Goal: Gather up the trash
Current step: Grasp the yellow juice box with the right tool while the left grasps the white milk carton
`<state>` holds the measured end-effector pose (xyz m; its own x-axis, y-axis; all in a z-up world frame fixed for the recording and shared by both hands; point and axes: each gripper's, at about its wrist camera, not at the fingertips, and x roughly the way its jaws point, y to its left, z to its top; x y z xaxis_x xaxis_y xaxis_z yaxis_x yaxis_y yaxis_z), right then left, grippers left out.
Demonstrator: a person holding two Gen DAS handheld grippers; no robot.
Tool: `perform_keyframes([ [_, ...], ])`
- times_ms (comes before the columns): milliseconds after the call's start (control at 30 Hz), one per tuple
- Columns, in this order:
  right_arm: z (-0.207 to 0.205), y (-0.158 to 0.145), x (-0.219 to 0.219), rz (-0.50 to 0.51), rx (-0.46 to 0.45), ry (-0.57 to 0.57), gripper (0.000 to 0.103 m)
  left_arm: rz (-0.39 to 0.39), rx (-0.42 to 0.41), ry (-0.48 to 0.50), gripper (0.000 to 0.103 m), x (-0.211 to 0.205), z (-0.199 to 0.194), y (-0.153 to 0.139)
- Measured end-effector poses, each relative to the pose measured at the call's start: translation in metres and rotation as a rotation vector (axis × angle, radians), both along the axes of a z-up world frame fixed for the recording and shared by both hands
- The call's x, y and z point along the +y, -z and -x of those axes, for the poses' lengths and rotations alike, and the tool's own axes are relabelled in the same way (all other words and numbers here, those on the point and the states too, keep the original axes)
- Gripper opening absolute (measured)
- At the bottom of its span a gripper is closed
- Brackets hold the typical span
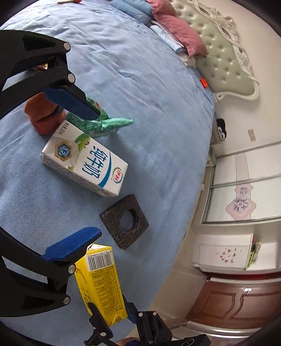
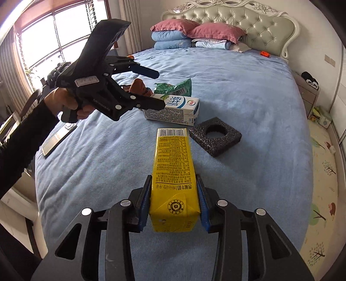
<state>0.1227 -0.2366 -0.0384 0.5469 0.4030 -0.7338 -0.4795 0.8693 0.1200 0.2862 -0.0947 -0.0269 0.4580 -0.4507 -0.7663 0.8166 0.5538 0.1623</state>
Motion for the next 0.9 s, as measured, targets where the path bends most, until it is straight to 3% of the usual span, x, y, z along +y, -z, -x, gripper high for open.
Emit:
perform_keyframes([
  [133,0.004,0.006,-0.011,-0.024,0.024,0.031,0.037,-0.083,0.065,0.123,0.098,-0.022,-0.007,0.001],
  [233,0.006,0.01,-0.018,-0.036,0.025,0.049,0.037,-0.168,0.097,0.16,0.096,-0.037,-0.014,0.01],
  [333,0.007,0.011,-0.02,-0.049,0.023,0.052,0.037,-0.26,0.117,0.158,0.095,-0.048,-0.025,0.026],
  [500,0.006,0.017,-0.022,-0.065,0.024,0.051,0.037,-0.348,0.157,0.157,0.094,-0.056,-0.045,0.05],
  [633,0.006,0.021,-0.023,-0.084,0.031,0.048,0.037,-0.343,0.229,0.123,0.092,-0.053,-0.065,0.056],
  [700,0.006,0.022,-0.025,-0.094,0.032,0.05,0.037,-0.336,0.302,0.105,0.076,-0.05,-0.073,0.061],
  [733,0.007,0.022,-0.025,-0.098,0.032,0.049,0.037,-0.343,0.32,0.098,0.073,-0.049,-0.076,0.064],
  [833,0.006,0.022,-0.025,-0.106,0.029,0.048,0.037,-0.337,0.299,0.105,0.065,-0.048,-0.072,0.069],
  [900,0.005,0.022,-0.025,-0.109,0.029,0.047,0.037,-0.299,0.302,0.105,0.042,-0.047,-0.071,0.065],
])
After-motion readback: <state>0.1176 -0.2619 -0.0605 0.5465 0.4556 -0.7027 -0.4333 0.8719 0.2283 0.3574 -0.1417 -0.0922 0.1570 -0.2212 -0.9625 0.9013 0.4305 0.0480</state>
